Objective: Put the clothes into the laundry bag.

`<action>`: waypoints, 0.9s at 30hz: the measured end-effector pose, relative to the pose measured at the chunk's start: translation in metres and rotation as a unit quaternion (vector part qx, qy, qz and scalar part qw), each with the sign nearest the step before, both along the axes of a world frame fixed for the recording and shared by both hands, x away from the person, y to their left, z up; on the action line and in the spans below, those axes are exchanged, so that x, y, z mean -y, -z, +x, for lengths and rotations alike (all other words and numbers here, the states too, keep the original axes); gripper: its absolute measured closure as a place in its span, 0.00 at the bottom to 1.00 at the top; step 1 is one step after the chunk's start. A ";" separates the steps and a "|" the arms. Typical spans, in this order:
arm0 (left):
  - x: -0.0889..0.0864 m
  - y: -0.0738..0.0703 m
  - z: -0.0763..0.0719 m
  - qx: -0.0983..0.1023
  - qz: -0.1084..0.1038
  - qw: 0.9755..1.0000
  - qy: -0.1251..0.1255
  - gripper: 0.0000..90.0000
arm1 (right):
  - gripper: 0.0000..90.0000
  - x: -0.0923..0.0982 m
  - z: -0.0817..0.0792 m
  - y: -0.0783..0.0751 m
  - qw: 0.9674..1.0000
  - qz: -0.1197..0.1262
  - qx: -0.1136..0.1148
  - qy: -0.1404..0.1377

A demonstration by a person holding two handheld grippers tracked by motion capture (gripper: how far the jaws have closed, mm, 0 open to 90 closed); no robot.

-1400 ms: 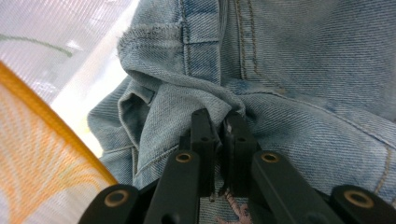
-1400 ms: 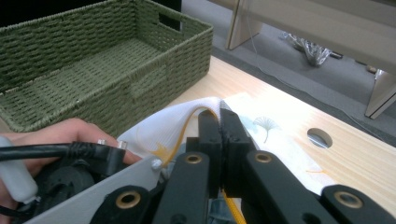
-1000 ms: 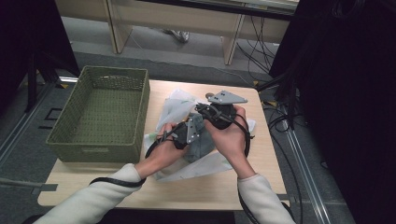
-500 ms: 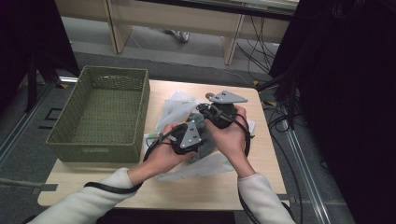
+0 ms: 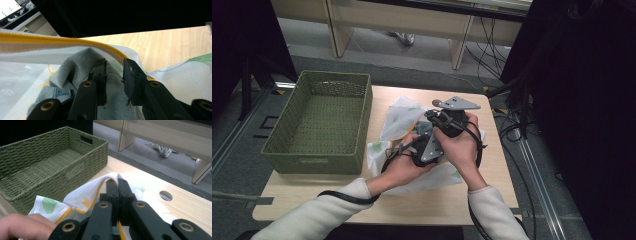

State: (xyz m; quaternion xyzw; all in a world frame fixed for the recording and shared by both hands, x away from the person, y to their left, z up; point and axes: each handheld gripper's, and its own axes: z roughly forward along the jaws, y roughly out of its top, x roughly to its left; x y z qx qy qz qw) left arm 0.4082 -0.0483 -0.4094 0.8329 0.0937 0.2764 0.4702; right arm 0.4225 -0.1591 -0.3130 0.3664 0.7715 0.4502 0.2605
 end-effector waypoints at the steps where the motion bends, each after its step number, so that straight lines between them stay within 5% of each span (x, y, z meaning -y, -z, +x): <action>1: 0.000 0.001 0.001 0.001 0.007 1.000 0.000 0.82 | 1.00 0.000 0.000 -0.001 1.000 0.002 -0.002 -0.001; 5: -0.001 0.003 0.006 0.018 0.015 1.000 -0.010 0.86 | 1.00 0.000 -0.002 -0.002 1.000 0.004 0.004 0.002; 20: 0.000 0.020 0.019 0.008 0.024 0.999 -0.026 0.90 | 1.00 0.002 -0.003 -0.005 1.000 0.020 0.011 0.007; 27: -0.007 0.015 0.016 0.011 0.020 0.999 -0.033 0.88 | 1.00 0.003 -0.007 -0.010 0.999 0.031 0.032 0.008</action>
